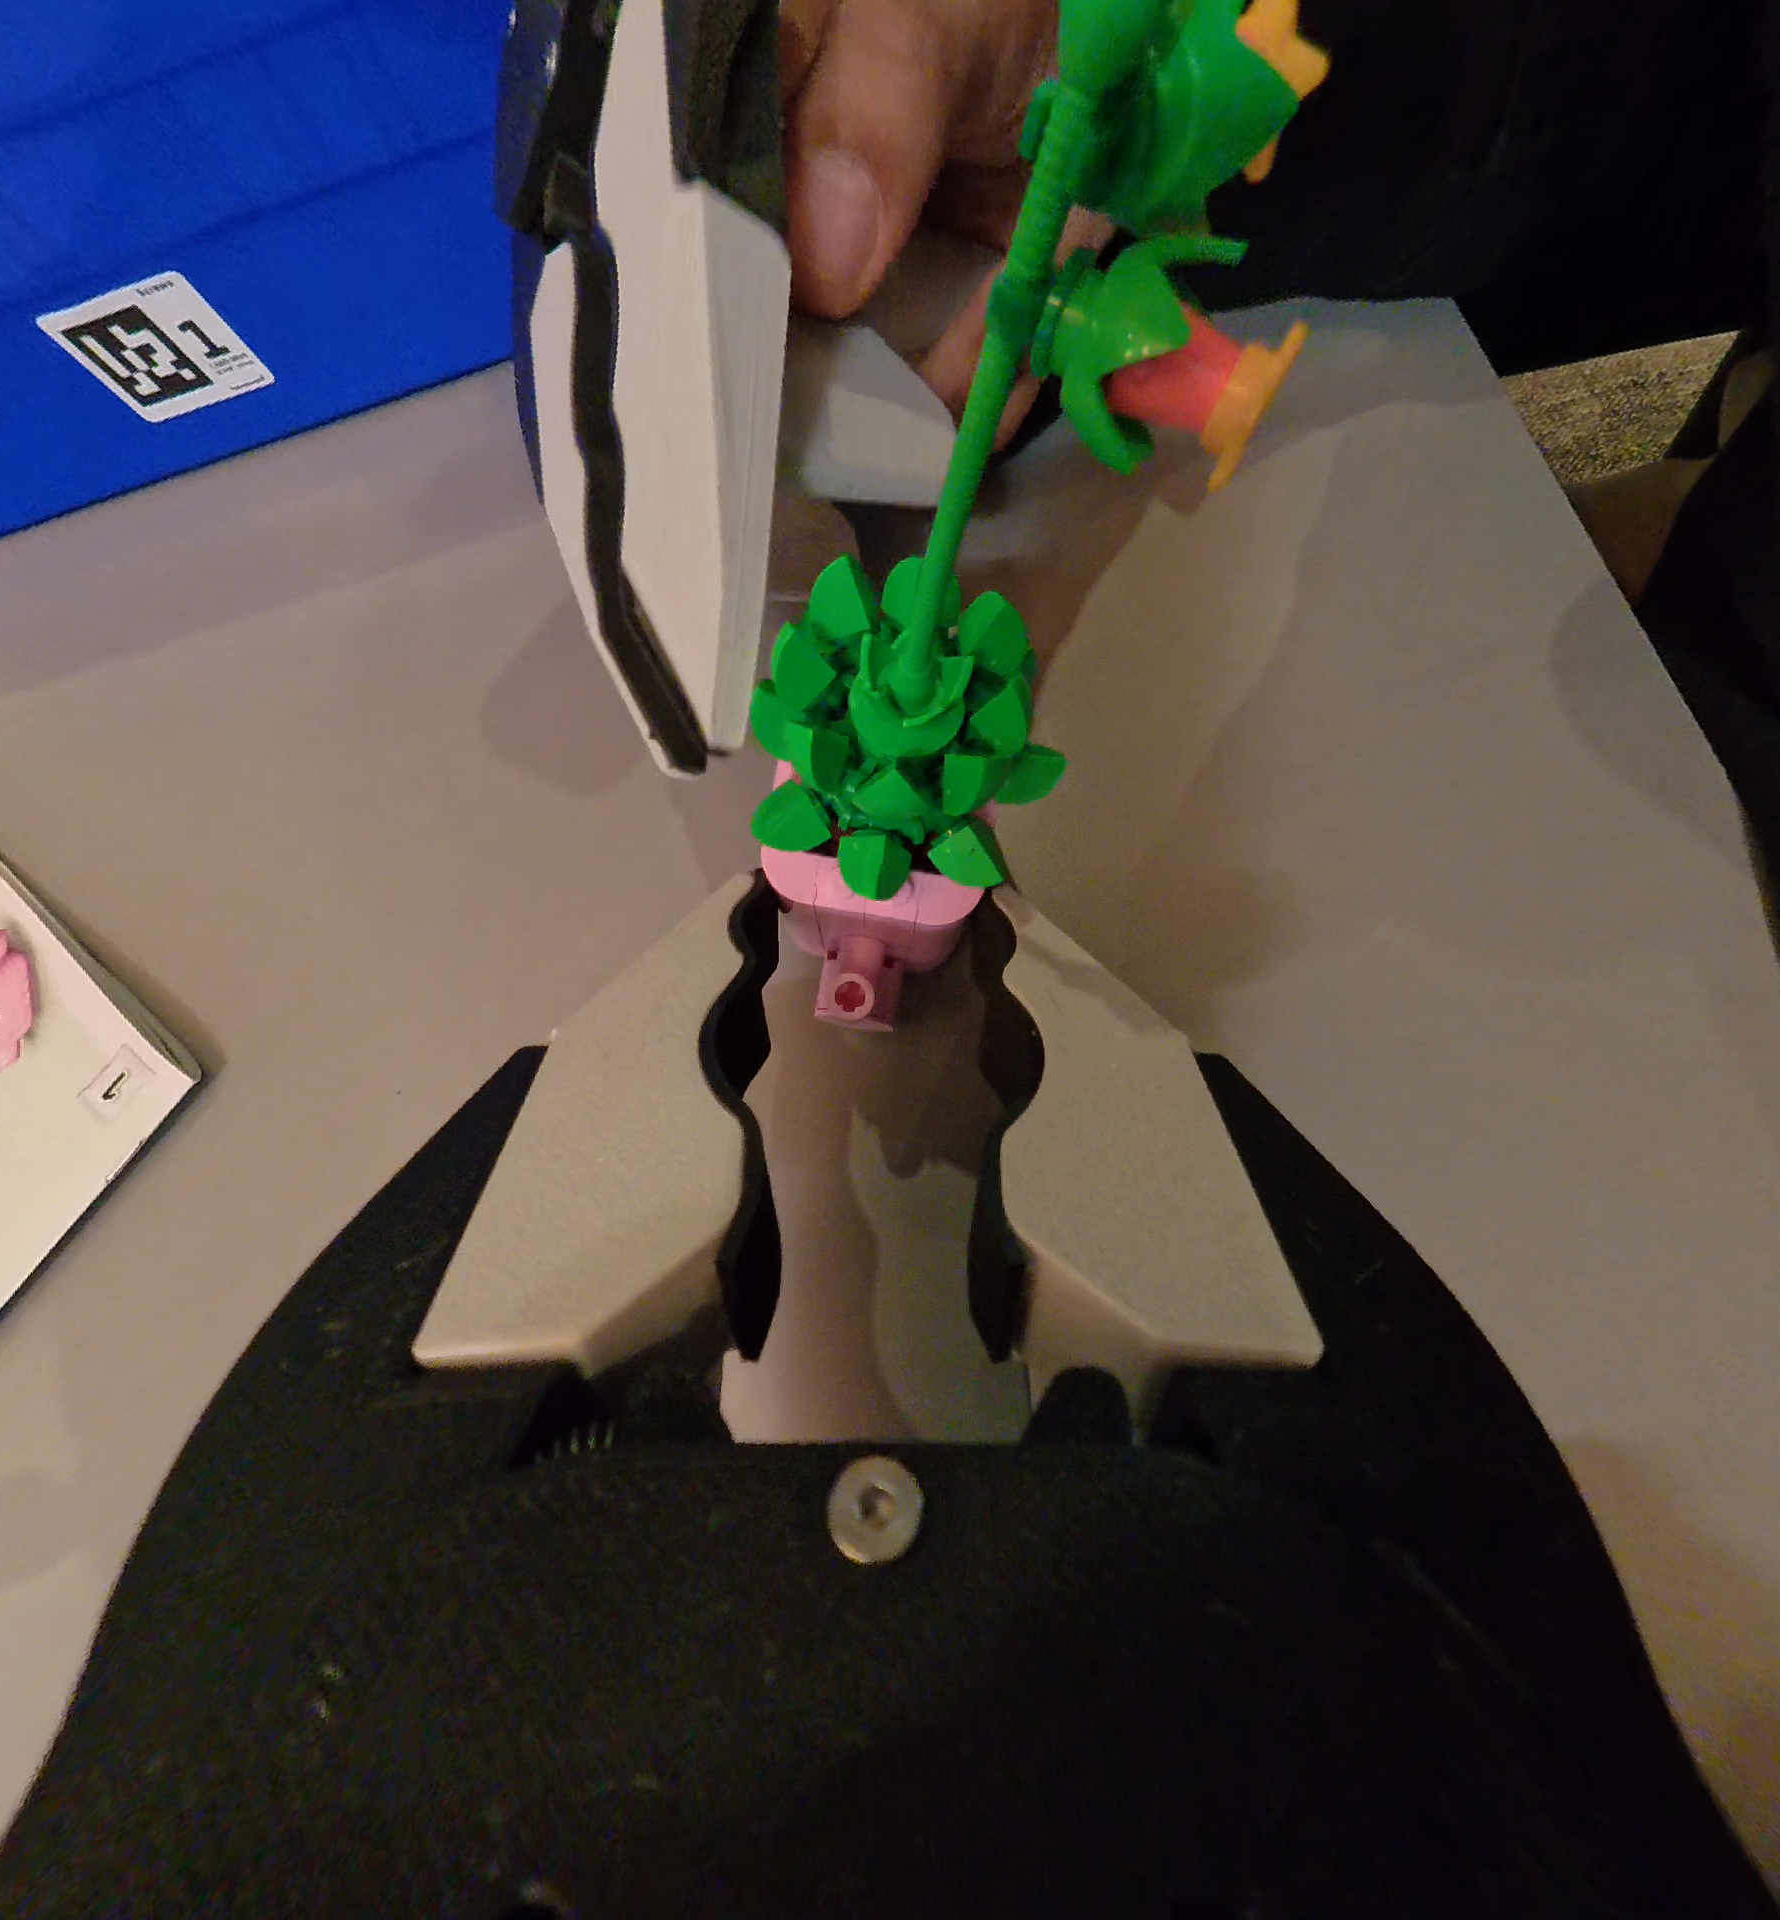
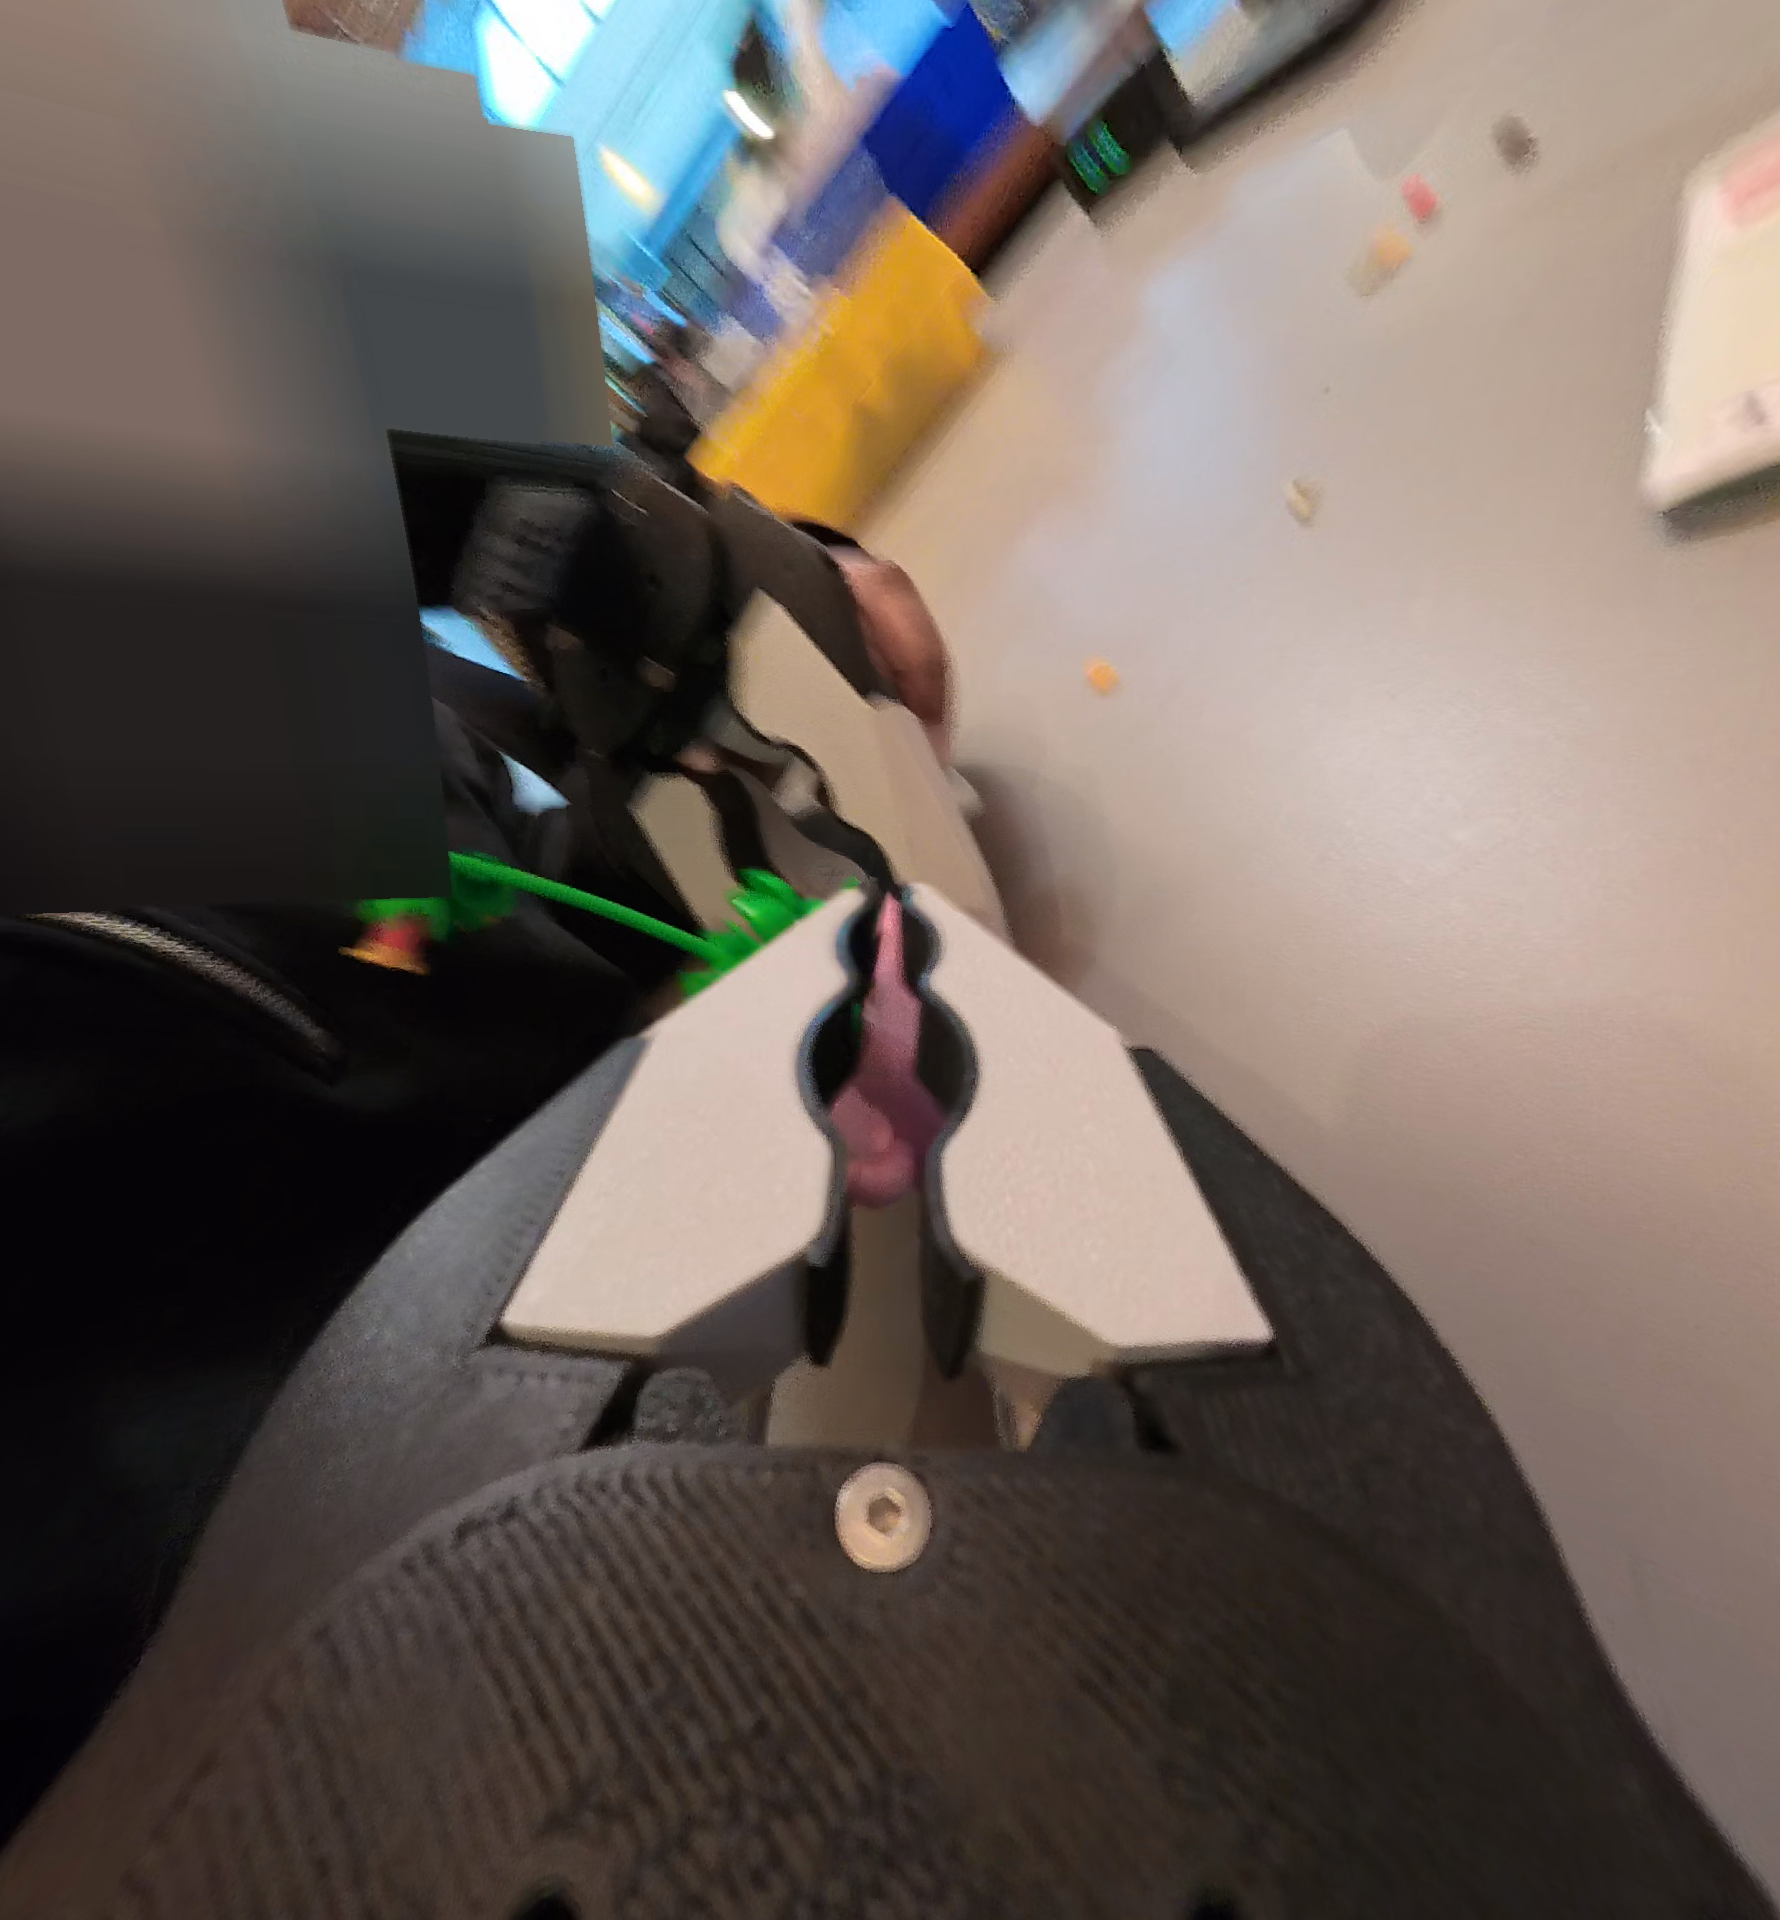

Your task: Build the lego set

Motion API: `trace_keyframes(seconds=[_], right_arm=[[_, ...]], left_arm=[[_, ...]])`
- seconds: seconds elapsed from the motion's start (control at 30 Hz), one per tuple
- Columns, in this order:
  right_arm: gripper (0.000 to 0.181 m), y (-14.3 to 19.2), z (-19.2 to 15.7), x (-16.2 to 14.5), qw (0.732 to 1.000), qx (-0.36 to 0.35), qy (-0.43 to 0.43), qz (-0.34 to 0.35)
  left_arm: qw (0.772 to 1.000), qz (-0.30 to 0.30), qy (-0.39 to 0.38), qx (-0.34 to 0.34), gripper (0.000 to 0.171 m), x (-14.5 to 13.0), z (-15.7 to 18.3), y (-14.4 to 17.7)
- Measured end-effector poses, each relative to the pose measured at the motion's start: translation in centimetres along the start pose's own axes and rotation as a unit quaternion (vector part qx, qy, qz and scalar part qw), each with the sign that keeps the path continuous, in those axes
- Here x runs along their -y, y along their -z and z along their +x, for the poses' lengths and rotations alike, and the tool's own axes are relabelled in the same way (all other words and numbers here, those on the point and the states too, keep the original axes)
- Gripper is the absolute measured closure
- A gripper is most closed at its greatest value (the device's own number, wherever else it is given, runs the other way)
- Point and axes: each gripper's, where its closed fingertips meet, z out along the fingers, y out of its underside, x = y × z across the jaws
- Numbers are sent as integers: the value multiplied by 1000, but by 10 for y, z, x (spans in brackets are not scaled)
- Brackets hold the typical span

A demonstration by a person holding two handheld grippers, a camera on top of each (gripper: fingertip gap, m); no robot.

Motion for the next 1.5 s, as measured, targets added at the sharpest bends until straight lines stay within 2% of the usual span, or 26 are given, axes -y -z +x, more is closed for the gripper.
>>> trace_keyframes(seconds=[0.1, 0.27, 0.4, 0.63, 0.8, 1.5], right_arm=[[179, -3, 5, -7, 999, -22, 5, -27], [171, 4, 6, 3, 1000, -24, 9, 9], [163, 2, -1, 3, 1000, 1, -7, 6], [163, -3, -8, -3, 1000, 24, -19, -8], [162, -6, -13, -3, 999, 45, -28, -7], [163, -4, -10, -9, 998, 42, -37, -21]], left_arm=[[1000, 0, 1, 0, 137, -1, 0, 0], [1000, 1, 5, -1, 137, -1, 0, 0], [1000, 1, 4, -15, 137, -3, 5, 2], [997, 2, 27, -71, 137, -6, 19, 9], [997, 3, 30, -75, 137, -5, 21, 9], [996, 4, 35, -82, 137, -1, 28, 9]])
